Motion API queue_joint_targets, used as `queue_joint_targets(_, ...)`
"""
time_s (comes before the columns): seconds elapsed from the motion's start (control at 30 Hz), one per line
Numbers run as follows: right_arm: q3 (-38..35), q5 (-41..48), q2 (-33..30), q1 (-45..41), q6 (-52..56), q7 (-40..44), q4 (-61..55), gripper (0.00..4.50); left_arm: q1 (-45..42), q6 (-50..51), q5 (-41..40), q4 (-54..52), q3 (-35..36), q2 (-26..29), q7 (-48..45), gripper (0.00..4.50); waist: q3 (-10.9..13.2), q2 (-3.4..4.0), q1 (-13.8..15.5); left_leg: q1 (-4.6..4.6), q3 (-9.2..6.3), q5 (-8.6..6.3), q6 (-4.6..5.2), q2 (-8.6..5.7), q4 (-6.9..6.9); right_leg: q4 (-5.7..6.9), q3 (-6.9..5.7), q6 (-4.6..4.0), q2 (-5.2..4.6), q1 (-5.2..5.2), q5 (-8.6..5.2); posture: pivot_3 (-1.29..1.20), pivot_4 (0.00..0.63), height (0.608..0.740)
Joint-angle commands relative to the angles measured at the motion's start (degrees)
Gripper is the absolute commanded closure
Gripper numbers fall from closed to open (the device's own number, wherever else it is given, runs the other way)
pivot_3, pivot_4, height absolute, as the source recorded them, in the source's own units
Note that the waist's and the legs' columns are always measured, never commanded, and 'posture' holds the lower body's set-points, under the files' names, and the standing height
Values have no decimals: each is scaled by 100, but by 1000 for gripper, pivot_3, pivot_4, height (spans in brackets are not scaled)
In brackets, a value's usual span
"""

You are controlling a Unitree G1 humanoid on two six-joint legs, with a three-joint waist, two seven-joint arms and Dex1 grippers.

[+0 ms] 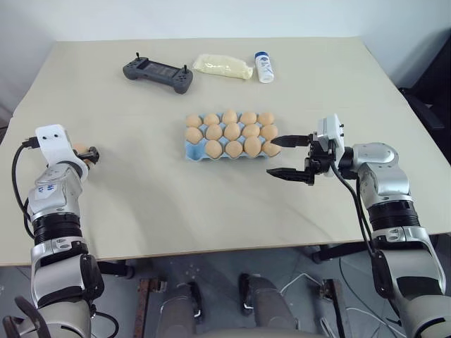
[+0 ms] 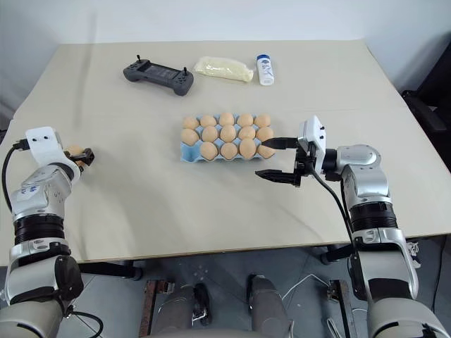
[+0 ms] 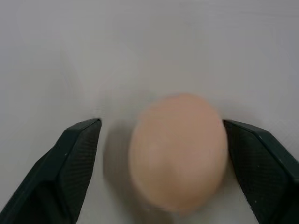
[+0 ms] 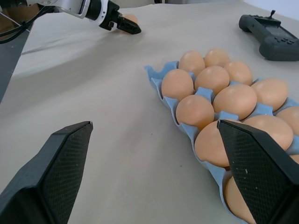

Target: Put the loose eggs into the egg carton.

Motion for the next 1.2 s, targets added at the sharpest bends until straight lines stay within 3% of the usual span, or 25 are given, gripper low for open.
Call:
queue_joint_targets(0.03,-85,33,-104,-18,19,-30,-165,0,6,-137,-234,-228,192,9,-157,1605,0,0,5,-1,0,0,0,4,-1,0,0,-1,-2,0,1,0,150,740)
queue_joint_targets(0.13,-87,36,-109,-7,28,-37,-194,0,77,-33,-197,-544,23,9,-260,2529,0,0,5,-1,0,0,0,8,-2,-2,-1,-1,0,0,1,0,150,740)
queue_joint_targets(0.2,-91,40,-118,10,33,-38,-217,0,124,24,-277,-896,-81,-48,-457,2808,0,0,8,-2,2,0,-1,0,-3,-2,-1,-1,2,0,1,0,150,740)
queue_joint_targets(0.43,-158,119,-133,146,32,-48,-402,0,166,-514,-467,-2036,-813,-443,-1567,2841,0,0,36,-2,5,0,0,-9,0,-2,-1,-1,3,1,1,0,150,740)
queue_joint_targets(0.7,-376,376,-135,405,44,-99,-725,0,-105,-1049,-292,-1787,-1846,-775,-2638,2841,0,0,21,-1,6,2,4,-11,1,-2,3,0,5,2,1,0,150,740)
queue_joint_targets(1.2,-550,534,-283,1029,220,-573,-1411,0,-479,-1155,-257,-1172,-2317,-1093,-3526,2841,0,0,27,-2,1,6,19,-15,7,0,3,0,-2,3,1,0,150,740)
